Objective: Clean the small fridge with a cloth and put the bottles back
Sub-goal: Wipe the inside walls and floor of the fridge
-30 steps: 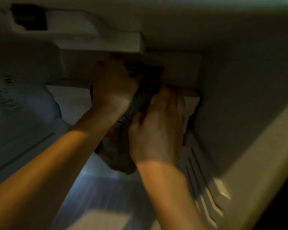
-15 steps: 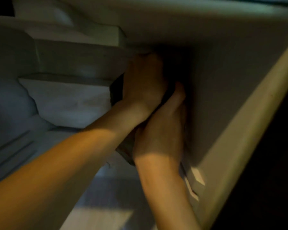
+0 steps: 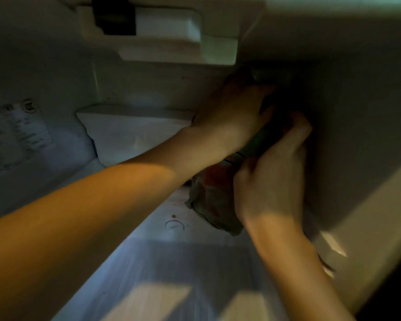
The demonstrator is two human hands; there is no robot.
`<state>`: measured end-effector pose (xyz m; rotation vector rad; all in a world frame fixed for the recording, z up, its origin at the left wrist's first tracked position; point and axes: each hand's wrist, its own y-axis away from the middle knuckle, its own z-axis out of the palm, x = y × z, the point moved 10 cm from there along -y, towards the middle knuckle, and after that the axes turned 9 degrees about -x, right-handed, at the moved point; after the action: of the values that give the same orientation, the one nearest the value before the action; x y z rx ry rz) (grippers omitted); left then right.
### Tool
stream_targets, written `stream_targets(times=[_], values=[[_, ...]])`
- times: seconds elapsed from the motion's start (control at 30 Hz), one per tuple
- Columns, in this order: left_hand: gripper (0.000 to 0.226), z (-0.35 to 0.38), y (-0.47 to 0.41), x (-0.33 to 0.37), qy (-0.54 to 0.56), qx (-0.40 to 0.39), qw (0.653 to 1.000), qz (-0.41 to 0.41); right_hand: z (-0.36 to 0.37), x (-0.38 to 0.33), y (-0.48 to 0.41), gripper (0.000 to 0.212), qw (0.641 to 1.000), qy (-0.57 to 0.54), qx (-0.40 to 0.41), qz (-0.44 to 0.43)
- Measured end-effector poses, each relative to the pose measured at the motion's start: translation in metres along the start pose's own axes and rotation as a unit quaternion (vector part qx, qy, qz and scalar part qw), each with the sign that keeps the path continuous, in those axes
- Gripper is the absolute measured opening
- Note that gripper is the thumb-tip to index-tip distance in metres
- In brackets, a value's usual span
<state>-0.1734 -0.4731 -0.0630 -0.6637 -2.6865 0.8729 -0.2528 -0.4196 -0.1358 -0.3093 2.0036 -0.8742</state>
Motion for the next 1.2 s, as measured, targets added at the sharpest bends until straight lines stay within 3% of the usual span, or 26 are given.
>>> stream_targets(times=[0.17,0.3,0.57,0.67,0.73,0.83,1.03,1.2], values=[[0.03,-0.025,0.026,-0.012,-0.028,0.095,0.995,-0.027,0.018,-0.025,-0.005,0.066,0.993,0.111,-0.032,-0.029],[0.033,-0.033,0.043,-0.041,-0.043,0.103,0.993,-0.028,0.036,-0.054,-0.002,0.067,0.977,0.195,-0.047,-0.068],[0.039,-0.05,0.079,-0.076,0.139,0.077,0.986,-0.06,0.066,-0.077,-0.012,0.057,0.956,0.254,-0.085,-0.116],[0.039,-0.068,0.102,-0.082,0.111,0.138,0.979,-0.098,0.072,-0.084,-0.013,0.05,0.972,0.223,-0.033,-0.073],[0.041,-0.08,0.125,-0.091,0.079,0.194,0.97,-0.126,0.076,-0.094,-0.016,0.074,0.973,0.228,-0.012,-0.043],[0.044,-0.079,0.155,-0.099,0.012,0.213,0.964,-0.16,0.095,-0.092,-0.027,0.099,0.96,0.267,-0.084,-0.006],[0.052,-0.065,0.164,-0.091,-0.088,0.179,0.963,-0.18,0.07,-0.052,-0.061,0.065,0.962,0.236,-0.133,-0.022],[0.046,-0.063,0.157,-0.086,-0.135,0.186,0.959,-0.165,0.01,-0.016,-0.062,0.073,0.992,0.077,0.023,0.099]])
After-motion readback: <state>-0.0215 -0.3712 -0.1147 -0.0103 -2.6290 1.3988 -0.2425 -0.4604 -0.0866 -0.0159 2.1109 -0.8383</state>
